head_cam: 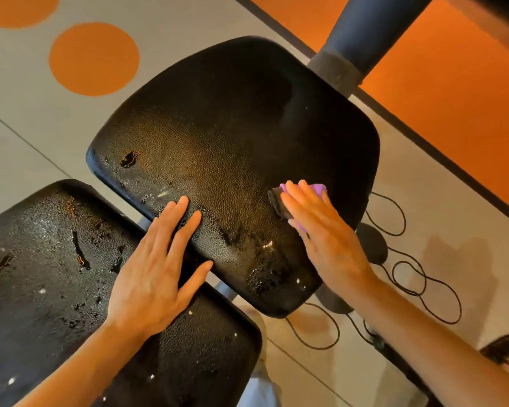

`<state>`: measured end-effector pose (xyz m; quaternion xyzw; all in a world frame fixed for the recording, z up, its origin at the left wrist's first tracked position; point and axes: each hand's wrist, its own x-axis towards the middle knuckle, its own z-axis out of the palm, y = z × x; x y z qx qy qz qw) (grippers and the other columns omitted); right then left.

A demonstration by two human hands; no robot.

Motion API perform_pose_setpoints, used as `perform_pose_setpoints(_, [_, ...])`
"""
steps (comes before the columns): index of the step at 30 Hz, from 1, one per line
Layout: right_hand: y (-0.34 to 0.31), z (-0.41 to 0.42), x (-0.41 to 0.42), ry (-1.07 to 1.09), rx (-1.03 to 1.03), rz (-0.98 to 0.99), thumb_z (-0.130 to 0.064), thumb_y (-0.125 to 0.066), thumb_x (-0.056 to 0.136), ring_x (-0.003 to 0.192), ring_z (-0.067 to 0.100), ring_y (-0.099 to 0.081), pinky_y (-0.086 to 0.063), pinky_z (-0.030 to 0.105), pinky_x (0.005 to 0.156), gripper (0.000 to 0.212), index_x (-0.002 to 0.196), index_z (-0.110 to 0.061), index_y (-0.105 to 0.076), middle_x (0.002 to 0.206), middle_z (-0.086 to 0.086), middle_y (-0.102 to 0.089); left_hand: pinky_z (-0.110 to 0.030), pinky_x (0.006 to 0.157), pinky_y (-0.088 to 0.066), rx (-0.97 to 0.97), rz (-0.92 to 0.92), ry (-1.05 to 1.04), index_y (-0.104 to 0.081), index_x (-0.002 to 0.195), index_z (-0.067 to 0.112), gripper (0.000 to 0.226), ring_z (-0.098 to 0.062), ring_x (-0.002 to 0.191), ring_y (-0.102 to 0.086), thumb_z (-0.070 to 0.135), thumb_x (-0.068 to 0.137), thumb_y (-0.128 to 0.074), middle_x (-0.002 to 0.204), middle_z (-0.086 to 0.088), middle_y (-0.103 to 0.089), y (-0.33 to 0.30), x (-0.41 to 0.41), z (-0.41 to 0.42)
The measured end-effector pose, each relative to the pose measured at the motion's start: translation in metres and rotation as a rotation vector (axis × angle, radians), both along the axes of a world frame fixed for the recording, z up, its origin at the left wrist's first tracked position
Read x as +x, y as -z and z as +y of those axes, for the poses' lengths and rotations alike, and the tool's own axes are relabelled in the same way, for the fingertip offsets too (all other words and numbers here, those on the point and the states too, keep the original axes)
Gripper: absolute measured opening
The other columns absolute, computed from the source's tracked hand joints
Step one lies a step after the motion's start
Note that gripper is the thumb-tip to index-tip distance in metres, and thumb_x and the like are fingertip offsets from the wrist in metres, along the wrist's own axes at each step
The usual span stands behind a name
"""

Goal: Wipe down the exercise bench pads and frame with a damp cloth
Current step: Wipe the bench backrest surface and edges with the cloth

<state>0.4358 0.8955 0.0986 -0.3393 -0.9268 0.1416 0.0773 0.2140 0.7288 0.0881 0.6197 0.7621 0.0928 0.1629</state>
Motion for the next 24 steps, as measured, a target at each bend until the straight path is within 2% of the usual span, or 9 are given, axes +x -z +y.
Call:
perform_pose_setpoints(3, [0.004, 0.073, -0.008, 0.246, -0.042, 0.013, -0.017, -0.042, 0.100, 0.145, 0.017, -0.020, -0.030, 0.044, 0.116, 0.044, 0.144, -0.012, -0.039, 0.153, 0.005, -0.035, -0.044, 0.121, -0.026, 0.021, -0.020, -0.007, -0.030, 0.155, 0.014, 0.074, -0.021, 0.154, -0.015, 0.058, 0.096, -0.037, 0.166, -0.003, -0.016, 0.000, 0.000, 0.000])
perform_pose_setpoints(6, [0.012, 0.036, -0.031, 0.535, -0.069, 0.043, -0.012, -0.044, 0.100, 0.146, 0.025, -0.022, -0.023, 0.047, 0.119, 0.044, 0.144, -0.009, -0.038, 0.154, 0.010, -0.033, -0.047, 0.120, -0.028, 0.034, -0.039, -0.006, -0.030, 0.155, 0.015, 0.074, -0.021, 0.154, -0.014, 0.057, 0.096, -0.038, 0.166, -0.003, -0.015, 0.001, 0.001, 0.000])
perform_pose_setpoints(9, [0.010, -0.040, -0.016, 0.278, 0.006, 0.000, -0.015, -0.049, 0.097, 0.142, 0.027, -0.032, -0.023, 0.043, 0.119, 0.044, 0.140, -0.006, -0.044, 0.147, 0.012, -0.043, -0.047, 0.120, -0.028, 0.035, -0.035, -0.002, -0.030, 0.155, 0.013, 0.074, -0.020, 0.155, -0.013, 0.058, 0.096, -0.037, 0.166, -0.003, -0.015, 0.002, 0.000, 0.000])
perform_pose_setpoints(11, [0.010, -0.019, 0.007, 0.086, 0.068, -0.030, -0.017, -0.045, 0.098, 0.141, 0.025, -0.034, -0.026, 0.042, 0.118, 0.042, 0.139, -0.006, -0.046, 0.146, 0.010, -0.045, -0.047, 0.121, -0.027, 0.034, -0.042, 0.004, -0.030, 0.155, 0.014, 0.074, -0.020, 0.155, -0.011, 0.058, 0.096, -0.036, 0.167, -0.003, -0.014, 0.001, -0.001, 0.000])
perform_pose_setpoints(14, [0.005, 0.052, 0.001, 0.358, -0.040, 0.002, -0.015, -0.040, 0.101, 0.146, 0.021, -0.023, -0.026, 0.043, 0.118, 0.043, 0.144, -0.012, -0.039, 0.153, 0.007, -0.035, -0.045, 0.121, -0.026, 0.035, -0.045, -0.005, -0.029, 0.155, 0.015, 0.074, -0.019, 0.155, -0.011, 0.058, 0.096, -0.037, 0.167, -0.002, -0.013, 0.002, -0.001, -0.001])
perform_pose_setpoints(16, [0.007, 0.041, -0.018, 0.561, -0.061, 0.056, -0.009, -0.041, 0.101, 0.146, 0.025, -0.022, -0.022, 0.048, 0.119, 0.042, 0.143, -0.010, -0.039, 0.154, 0.010, -0.033, -0.046, 0.120, -0.027, 0.028, -0.037, -0.006, -0.028, 0.155, 0.015, 0.074, -0.020, 0.155, -0.011, 0.057, 0.095, -0.037, 0.167, -0.002, -0.012, 0.003, -0.001, 0.000])
perform_pose_setpoints(19, [0.013, -0.044, -0.018, 0.352, 0.028, 0.136, -0.003, -0.053, 0.095, 0.141, 0.032, -0.033, -0.029, 0.052, 0.115, 0.045, 0.138, 0.001, -0.045, 0.147, 0.018, -0.042, -0.046, 0.120, -0.027, 0.023, -0.033, -0.004, -0.028, 0.155, 0.015, 0.074, -0.021, 0.155, -0.011, 0.057, 0.095, -0.037, 0.167, -0.003, -0.013, 0.002, -0.001, 0.000])
perform_pose_setpoints(21, [0.007, -0.047, 0.001, 0.142, 0.018, 0.051, -0.010, -0.053, 0.094, 0.139, 0.028, -0.037, -0.033, 0.048, 0.113, 0.044, 0.137, -0.001, -0.048, 0.144, 0.015, -0.047, -0.048, 0.120, -0.028, 0.023, -0.040, -0.001, -0.028, 0.155, 0.014, 0.074, -0.021, 0.155, -0.011, 0.057, 0.095, -0.037, 0.166, -0.003, -0.013, 0.001, -0.001, -0.001])
perform_pose_setpoints(24, [0.006, 0.035, 0.001, 0.306, -0.022, 0.047, -0.014, -0.044, 0.099, 0.143, 0.022, -0.028, -0.025, 0.042, 0.118, 0.043, 0.141, -0.008, -0.043, 0.149, 0.011, -0.041, -0.049, 0.120, -0.028, 0.028, -0.035, 0.001, -0.027, 0.155, 0.014, 0.074, -0.022, 0.155, -0.012, 0.057, 0.095, -0.036, 0.166, -0.004, -0.014, 0.002, -0.001, 0.000])
